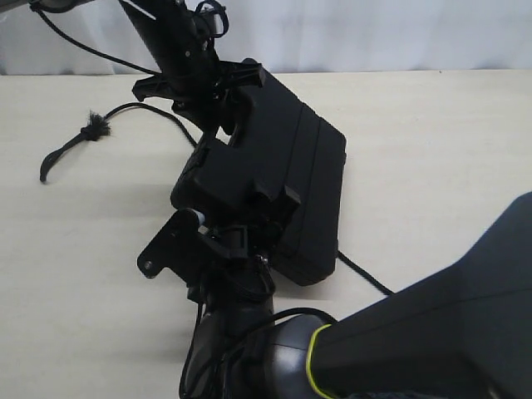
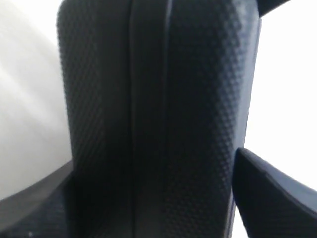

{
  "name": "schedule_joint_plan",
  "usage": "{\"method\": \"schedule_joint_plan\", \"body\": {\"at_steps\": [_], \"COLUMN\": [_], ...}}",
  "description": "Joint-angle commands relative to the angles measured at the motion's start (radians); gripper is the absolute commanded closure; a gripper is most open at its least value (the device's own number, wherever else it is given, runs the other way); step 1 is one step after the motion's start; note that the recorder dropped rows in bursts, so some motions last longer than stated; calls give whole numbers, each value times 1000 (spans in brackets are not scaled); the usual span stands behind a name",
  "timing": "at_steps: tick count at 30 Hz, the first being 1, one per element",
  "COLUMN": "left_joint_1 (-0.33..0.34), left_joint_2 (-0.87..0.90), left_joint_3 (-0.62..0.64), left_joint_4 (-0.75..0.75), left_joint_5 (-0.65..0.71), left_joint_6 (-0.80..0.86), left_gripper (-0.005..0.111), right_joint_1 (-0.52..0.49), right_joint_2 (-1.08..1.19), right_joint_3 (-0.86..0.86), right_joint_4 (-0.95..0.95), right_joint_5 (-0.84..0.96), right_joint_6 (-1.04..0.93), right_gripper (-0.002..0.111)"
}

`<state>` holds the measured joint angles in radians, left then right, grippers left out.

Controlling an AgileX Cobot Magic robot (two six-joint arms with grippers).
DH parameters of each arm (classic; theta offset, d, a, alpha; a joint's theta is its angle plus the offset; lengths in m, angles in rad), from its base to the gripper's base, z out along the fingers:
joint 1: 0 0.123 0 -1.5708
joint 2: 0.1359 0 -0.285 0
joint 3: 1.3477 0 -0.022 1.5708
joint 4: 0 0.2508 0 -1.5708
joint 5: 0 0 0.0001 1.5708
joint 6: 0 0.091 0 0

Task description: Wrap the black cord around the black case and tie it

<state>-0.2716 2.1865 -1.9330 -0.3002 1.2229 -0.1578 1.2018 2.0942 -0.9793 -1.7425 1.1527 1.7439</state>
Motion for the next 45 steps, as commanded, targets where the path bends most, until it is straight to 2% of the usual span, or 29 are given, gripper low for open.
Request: {"method": "schedule_joint_plan", "body": {"at_steps": [1, 4, 8, 12, 16, 21, 24, 27, 28, 31, 36, 40, 45], "left_joint_1": [-3, -3, -25, -44, -42, -42, -42, -42, -41, -19, 60, 138, 218], "left_joint_2": [-22, -22, -22, -22, -22, -59, -90, -126, -132, -132, -132, -132, -132], "left_joint_3": [-6, -6, -6, -8, -94, -201, -246, -254, -254, -252, -183, -87, 59], "left_joint_4": [26, 26, 30, 78, 87, 89, 170, 365, 478, 657, 655, 655, 655], "left_joint_5": [-2, -2, -2, -2, -2, -2, -2, -2, -2, -2, -2, -2, -2], "left_joint_6": [17, 86, 180, 191, 189, 191, 231, 266, 253, 136, 124, 130, 175], "left_gripper": [107, 105, 85, 61, 52, 51, 51, 51, 51, 51, 51, 51, 52], "right_joint_1": [-1, -1, -1, -1, -1, -1, -1, -1, -1, -1, -3, -12, -30], "right_joint_2": [-2, -2, -2, -2, -2, -4, -4, -4, -4, -10, -37, -89, -122], "right_joint_3": [-5, -5, -5, -5, -3, -3, -3, -3, -3, -3, 10, 72, 111], "right_joint_4": [-2, -2, -2, 3, 3, 12, 17, 34, 43, 69, 98, 56, 63], "right_joint_5": [45, 45, 45, 45, 45, 45, 45, 45, 45, 45, 45, -27, -67], "right_joint_6": [30, 30, 30, 30, 32, 40, 51, 56, 75, 140, 245, 364, 367], "right_gripper": [104, 104, 104, 104, 104, 104, 104, 104, 104, 104, 104, 104, 104]}}
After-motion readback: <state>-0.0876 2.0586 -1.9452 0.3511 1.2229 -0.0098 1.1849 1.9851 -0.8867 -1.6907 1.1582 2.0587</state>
